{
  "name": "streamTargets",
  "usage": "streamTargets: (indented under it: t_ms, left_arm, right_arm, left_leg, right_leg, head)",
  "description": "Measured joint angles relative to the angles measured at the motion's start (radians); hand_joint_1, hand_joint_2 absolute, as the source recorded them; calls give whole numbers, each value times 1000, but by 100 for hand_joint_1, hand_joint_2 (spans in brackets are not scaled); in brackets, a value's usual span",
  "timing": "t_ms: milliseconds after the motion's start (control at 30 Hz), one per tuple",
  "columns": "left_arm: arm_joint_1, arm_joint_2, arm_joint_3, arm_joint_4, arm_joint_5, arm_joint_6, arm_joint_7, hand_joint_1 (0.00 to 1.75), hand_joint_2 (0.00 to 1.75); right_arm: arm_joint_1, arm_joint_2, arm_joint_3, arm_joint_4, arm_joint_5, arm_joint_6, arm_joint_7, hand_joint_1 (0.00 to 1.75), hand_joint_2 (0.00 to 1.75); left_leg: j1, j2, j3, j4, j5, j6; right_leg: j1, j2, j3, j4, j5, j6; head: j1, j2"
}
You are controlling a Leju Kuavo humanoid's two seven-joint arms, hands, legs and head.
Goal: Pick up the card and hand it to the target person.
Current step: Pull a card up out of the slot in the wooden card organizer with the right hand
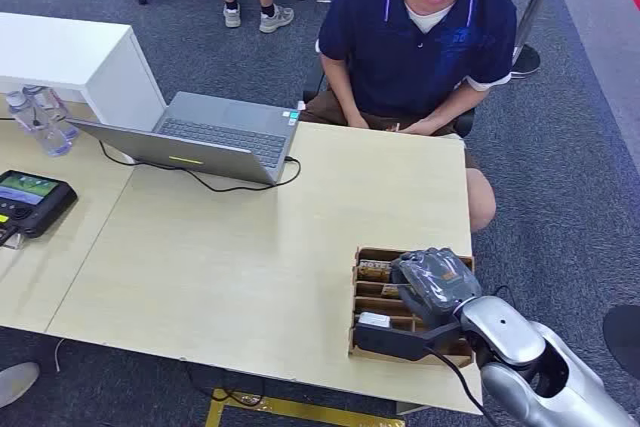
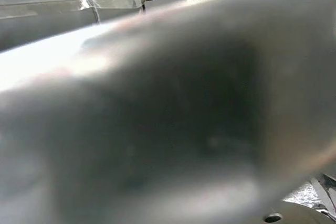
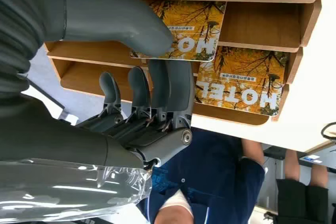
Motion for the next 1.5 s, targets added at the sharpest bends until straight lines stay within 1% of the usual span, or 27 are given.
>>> streamTargets:
  t_ms: [100, 233, 467, 500, 633, 800, 933, 1100, 1167, 1300, 1500]
  left_arm:
    - [0, 0, 0, 0, 0, 0, 0, 0, 0]
    - [0, 0, 1, 0, 1, 1, 1, 0, 0]
    - [0, 0, 2, 0, 2, 1, -1, 0, 0]
    - [0, 0, 2, 0, 2, 1, -1, 0, 0]
    - [1, -1, 6, -1, 7, 7, -2, 0, 0]
    - [2, 3, -4, -1, -2, 15, 3, 0, 0]
    - [3, 6, -14, -1, -10, 30, 5, 0, 175]
    - [2, 9, -13, -1, -4, 34, -9, 0, 175]
    - [1, 9, -10, 0, -1, 35, -2, 0, 175]
    - [0, 8, -14, -1, -4, 36, -3, 0, 175]
    - [0, 8, -4, -1, 6, 31, 4, 0, 175]
  right_arm:
    - [0, 0, 0, 0, 0, 0, 0, 117, 175]
    - [-3, -3, 0, 1, -1, 4, -5, 121, 175]
    - [-16, -15, 1, 5, -12, 18, -21, 117, 175]
    - [-16, -16, 1, 5, -13, 19, -22, 119, 175]
    - [-27, -14, 7, 26, -22, 20, -33, 140, 175]
    - [-69, -10, 17, 46, -39, 29, -53, 144, 175]
    - [-110, -25, 26, 56, -74, 44, -67, 145, 175]
    - [-151, -43, 39, 57, -112, 52, -67, 145, 175]
    - [-166, -46, 41, 57, -126, 53, -63, 145, 175]
    - [-189, -52, 26, 51, -155, 49, -50, 145, 175]
    - [-157, -122, -24, -7, -185, 9, -45, 145, 175]
  left_leg:
    - [0, 0, 0, 0, 0, 0]
    - [0, 0, 0, 0, 0, 0]
    - [0, 0, 0, 0, 0, 0]
    - [0, 0, 0, 0, 0, 0]
    - [0, 0, 0, 0, 0, 0]
    - [0, 1, 0, 1, 0, 0]
    - [0, 3, -1, 0, 1, 0]
    - [0, 2, -1, 0, 0, 0]
    - [0, 2, -1, 0, 1, 0]
    - [0, 2, -1, 1, 0, 0]
    - [0, -1, -2, 1, 0, 0]
  right_leg:
    - [0, 0, 0, 0, 0, 0]
    - [0, 0, 0, 0, 0, 0]
    - [0, 0, 0, 0, 0, 0]
    - [0, 0, 0, 0, 0, 0]
    - [0, 0, 0, 0, 0, 0]
    - [0, 2, -1, 1, 0, 0]
    - [0, 3, -1, 0, 2, -1]
    - [0, 2, -1, 0, 1, 0]
    - [0, 2, -1, 0, 1, 0]
    - [0, 2, -2, 1, 1, 0]
    - [0, -1, -1, 1, 0, 0]
  head:
    - [0, 0]
    - [0, 0]
    - [0, 0]
    - [0, 0]
    - [0, 0]
    - [0, 0]
    - [0, 0]
    - [0, 0]
    - [0, 0]
    - [0, 0]
    - [0, 0]
